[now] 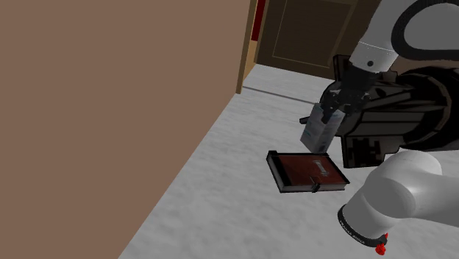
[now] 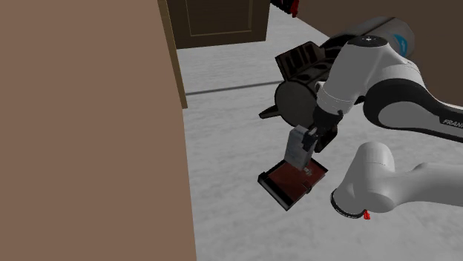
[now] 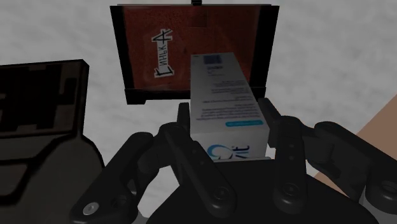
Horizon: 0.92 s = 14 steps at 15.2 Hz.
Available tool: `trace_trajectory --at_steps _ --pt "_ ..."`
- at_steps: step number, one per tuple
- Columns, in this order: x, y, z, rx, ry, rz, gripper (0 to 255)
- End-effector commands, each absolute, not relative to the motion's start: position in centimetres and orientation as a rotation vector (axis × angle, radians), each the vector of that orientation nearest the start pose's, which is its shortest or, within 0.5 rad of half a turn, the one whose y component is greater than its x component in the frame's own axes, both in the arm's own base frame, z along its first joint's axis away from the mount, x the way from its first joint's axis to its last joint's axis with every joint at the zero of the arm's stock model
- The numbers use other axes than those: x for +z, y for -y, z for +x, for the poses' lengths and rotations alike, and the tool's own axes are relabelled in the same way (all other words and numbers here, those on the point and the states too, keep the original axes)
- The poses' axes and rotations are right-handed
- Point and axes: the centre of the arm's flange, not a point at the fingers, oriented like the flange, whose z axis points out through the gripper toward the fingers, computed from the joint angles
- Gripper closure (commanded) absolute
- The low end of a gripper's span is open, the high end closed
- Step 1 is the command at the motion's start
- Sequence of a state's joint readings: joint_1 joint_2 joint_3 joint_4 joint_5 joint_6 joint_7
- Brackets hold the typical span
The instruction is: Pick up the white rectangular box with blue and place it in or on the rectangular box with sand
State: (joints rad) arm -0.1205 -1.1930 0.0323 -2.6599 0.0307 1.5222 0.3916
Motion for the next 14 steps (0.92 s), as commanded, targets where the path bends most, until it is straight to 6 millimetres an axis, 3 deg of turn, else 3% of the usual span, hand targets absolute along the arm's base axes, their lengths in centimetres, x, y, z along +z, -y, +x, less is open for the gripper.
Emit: trace_trajectory --at_steps 1,14 --pt "54.5 1.3 19.1 -0.085 -0.770 -3.036 255" --pt "47.6 1.3 19.1 -0.085 -0.770 -3.036 255"
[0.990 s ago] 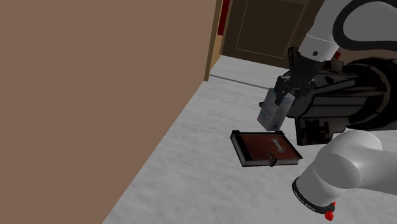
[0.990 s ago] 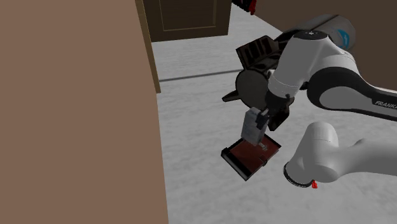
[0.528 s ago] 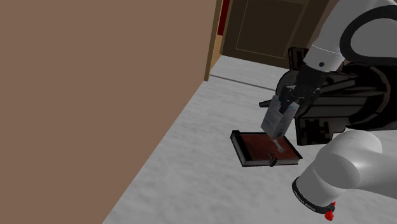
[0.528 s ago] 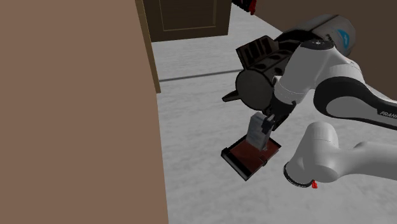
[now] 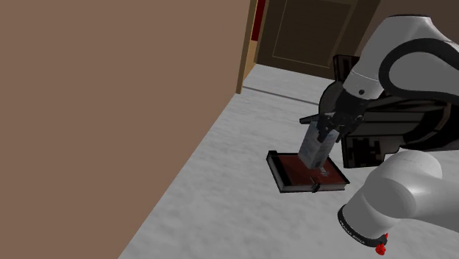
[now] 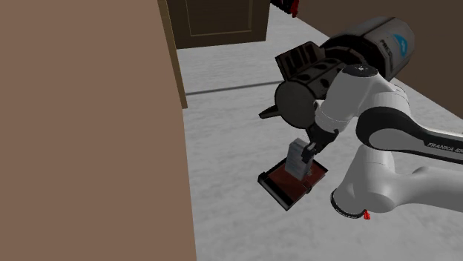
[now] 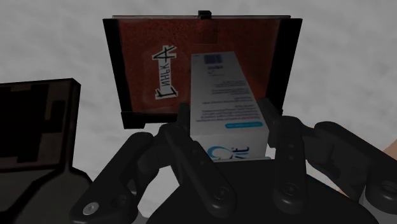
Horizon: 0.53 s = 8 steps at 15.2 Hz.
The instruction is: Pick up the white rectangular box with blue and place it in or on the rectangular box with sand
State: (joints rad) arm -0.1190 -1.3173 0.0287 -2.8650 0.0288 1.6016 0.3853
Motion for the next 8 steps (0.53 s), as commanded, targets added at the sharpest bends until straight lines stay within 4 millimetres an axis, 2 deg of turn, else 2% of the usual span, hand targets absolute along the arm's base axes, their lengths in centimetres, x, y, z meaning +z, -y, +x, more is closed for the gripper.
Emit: trace_trajectory --at_steps 1,7,8 --pt "47.1 1.3 19.1 -0.085 -0.770 -3.036 255" --pt "44.0 1.3 19.1 -0.085 -0.770 -3.036 255" --pt "44.0 1.3 19.1 -0.085 -0.770 -3.036 255"
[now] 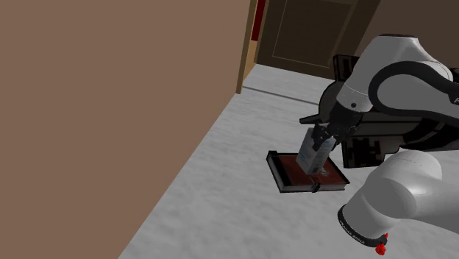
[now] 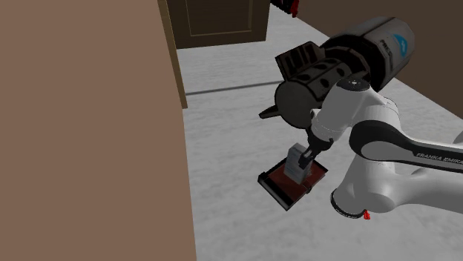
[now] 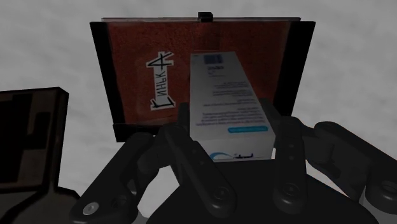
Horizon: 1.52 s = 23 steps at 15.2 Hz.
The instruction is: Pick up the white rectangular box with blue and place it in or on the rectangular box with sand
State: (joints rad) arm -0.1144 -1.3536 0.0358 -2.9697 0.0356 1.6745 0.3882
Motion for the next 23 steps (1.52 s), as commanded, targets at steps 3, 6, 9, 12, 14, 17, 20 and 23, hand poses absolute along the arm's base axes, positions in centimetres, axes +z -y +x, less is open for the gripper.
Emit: trace_trajectory --at_steps 3,6,9,12,14,17,20,23 --pt "44.0 1.3 19.1 -0.085 -0.770 -3.036 255" --pt "44.0 1.3 19.1 -0.085 -0.770 -3.036 255" --pt "44.0 1.3 19.1 -0.085 -0.770 -3.036 0" --pt "44.0 1.3 19.1 -0.085 -0.770 -3.036 0" --pt "46.6 1.3 18.9 -0.085 -0.770 -3.036 0" --pt "49.0 1.3 18.8 -0.085 -0.770 -3.036 0" --pt "49.0 1.3 18.8 -0.085 -0.770 -3.036 0" --pt "49.0 1.3 18.8 -0.085 -0.770 -3.036 0"
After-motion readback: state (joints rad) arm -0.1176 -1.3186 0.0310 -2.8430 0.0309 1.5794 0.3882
